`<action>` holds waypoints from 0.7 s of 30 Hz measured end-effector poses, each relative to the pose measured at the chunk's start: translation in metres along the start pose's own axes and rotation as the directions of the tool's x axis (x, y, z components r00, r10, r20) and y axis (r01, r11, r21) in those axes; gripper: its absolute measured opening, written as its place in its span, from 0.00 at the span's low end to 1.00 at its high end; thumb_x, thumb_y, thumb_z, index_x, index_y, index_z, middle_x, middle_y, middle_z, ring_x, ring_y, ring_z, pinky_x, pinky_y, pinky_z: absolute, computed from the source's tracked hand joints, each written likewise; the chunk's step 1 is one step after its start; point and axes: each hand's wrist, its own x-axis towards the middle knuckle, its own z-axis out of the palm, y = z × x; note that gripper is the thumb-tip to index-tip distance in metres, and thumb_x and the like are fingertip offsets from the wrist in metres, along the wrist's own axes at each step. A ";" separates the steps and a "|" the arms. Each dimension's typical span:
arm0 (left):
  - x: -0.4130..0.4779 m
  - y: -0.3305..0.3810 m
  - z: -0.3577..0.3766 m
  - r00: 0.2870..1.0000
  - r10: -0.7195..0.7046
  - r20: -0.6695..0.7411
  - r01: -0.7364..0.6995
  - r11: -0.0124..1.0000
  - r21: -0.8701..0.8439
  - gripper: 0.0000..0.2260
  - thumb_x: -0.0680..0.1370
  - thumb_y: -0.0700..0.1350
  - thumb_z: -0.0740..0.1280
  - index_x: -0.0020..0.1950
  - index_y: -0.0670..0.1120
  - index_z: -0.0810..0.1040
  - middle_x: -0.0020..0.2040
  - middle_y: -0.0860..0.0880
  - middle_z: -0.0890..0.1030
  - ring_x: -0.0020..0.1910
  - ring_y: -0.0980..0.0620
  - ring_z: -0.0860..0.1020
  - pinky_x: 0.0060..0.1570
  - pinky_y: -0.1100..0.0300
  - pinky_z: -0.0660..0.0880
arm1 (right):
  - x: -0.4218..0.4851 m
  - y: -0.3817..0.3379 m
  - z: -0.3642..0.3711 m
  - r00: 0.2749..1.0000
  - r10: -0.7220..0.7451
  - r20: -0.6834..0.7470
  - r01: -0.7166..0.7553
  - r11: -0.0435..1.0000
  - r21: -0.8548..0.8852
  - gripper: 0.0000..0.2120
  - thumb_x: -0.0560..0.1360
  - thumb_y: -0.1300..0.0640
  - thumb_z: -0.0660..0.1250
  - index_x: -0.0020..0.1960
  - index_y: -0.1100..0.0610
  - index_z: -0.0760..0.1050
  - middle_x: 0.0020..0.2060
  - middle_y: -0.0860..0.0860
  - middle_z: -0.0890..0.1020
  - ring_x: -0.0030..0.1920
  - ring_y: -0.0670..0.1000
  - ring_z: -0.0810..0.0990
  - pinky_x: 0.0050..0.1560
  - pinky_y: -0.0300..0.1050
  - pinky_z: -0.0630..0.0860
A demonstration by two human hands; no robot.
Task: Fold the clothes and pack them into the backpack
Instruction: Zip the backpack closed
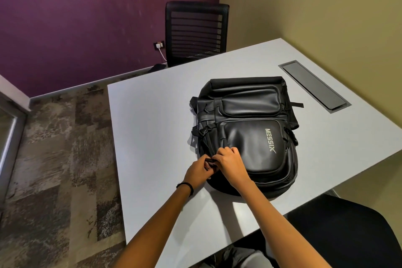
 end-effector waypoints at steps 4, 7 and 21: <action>0.007 0.011 0.005 0.986 -0.142 -0.089 0.142 0.990 -0.006 0.10 0.73 0.48 0.66 0.35 0.53 0.67 0.32 0.53 0.76 0.36 0.48 0.79 0.35 0.60 0.71 | 0.004 0.003 -0.002 0.999 0.035 -0.027 -0.034 0.999 0.023 0.08 0.61 0.60 0.78 0.35 0.52 0.80 0.30 0.47 0.75 0.32 0.50 0.75 0.41 0.42 0.59; 0.009 0.013 0.005 0.986 -0.142 -0.093 0.145 0.989 0.024 0.10 0.72 0.50 0.66 0.34 0.52 0.67 0.32 0.53 0.76 0.38 0.47 0.79 0.38 0.57 0.73 | 0.005 0.004 -0.003 0.999 0.028 -0.047 -0.026 0.999 0.036 0.08 0.62 0.60 0.77 0.35 0.53 0.79 0.30 0.47 0.75 0.31 0.50 0.75 0.41 0.42 0.58; 0.009 0.021 0.002 0.997 -0.082 -0.009 0.081 0.993 -0.087 0.08 0.74 0.40 0.65 0.36 0.46 0.69 0.32 0.48 0.75 0.30 0.53 0.77 0.37 0.59 0.73 | 0.004 0.007 -0.004 0.998 0.008 -0.061 -0.005 0.999 0.050 0.09 0.61 0.62 0.78 0.36 0.53 0.80 0.32 0.47 0.77 0.33 0.49 0.76 0.43 0.41 0.58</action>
